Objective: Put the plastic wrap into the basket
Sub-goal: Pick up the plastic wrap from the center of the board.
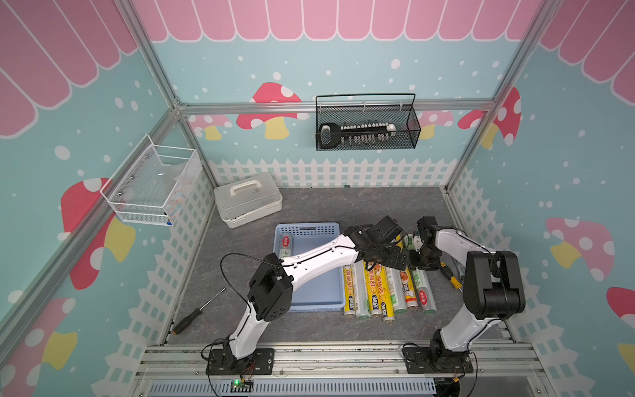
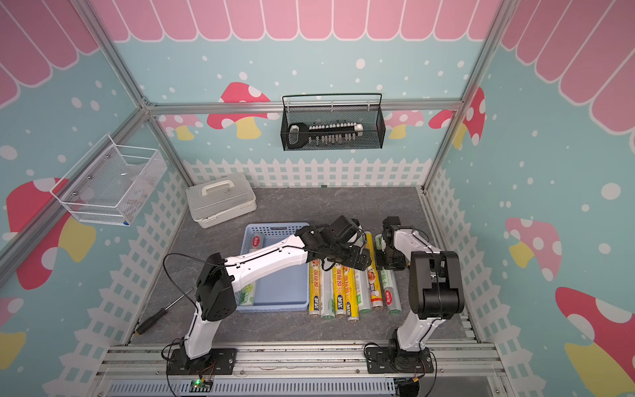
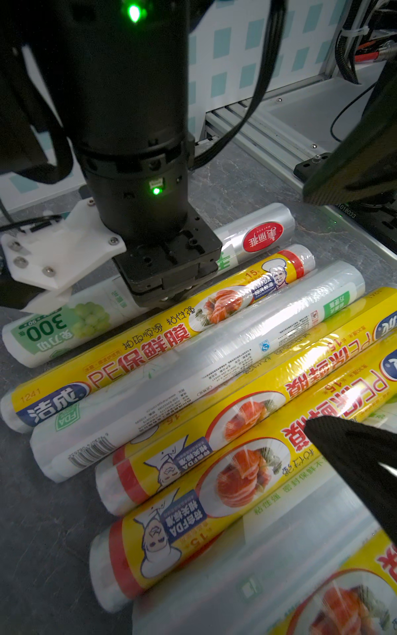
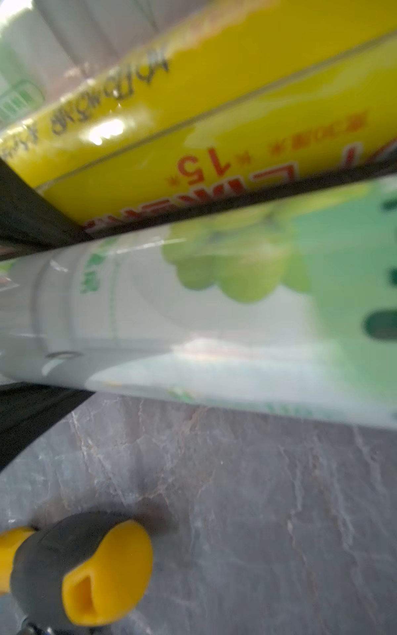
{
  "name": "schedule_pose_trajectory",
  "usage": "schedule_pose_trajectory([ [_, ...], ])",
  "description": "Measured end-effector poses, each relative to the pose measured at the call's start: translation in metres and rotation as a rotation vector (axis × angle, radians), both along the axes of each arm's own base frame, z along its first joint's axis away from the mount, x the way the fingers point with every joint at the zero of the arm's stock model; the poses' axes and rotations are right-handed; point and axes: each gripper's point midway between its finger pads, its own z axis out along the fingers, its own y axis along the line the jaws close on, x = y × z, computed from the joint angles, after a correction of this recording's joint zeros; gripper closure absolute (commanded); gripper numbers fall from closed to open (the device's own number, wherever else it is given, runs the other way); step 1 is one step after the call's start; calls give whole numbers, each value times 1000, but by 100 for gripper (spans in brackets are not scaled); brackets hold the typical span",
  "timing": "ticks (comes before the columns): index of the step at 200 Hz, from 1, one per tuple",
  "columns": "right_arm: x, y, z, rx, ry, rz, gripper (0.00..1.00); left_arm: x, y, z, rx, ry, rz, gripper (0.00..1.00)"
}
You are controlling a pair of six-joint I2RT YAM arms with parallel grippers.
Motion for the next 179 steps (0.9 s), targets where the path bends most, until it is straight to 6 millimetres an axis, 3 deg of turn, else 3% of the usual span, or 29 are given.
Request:
schedule_pose_trajectory([
  [106, 2, 0, -11, 0, 43, 21, 46, 3, 2, -1, 7, -7, 15, 1],
  [151, 2, -4, -8, -22, 37, 23, 60, 8, 15, -7, 38, -14, 41, 1],
  [179, 6, -11, 6, -66, -6, 20, 68, 10, 18, -3, 37, -20, 49, 1],
])
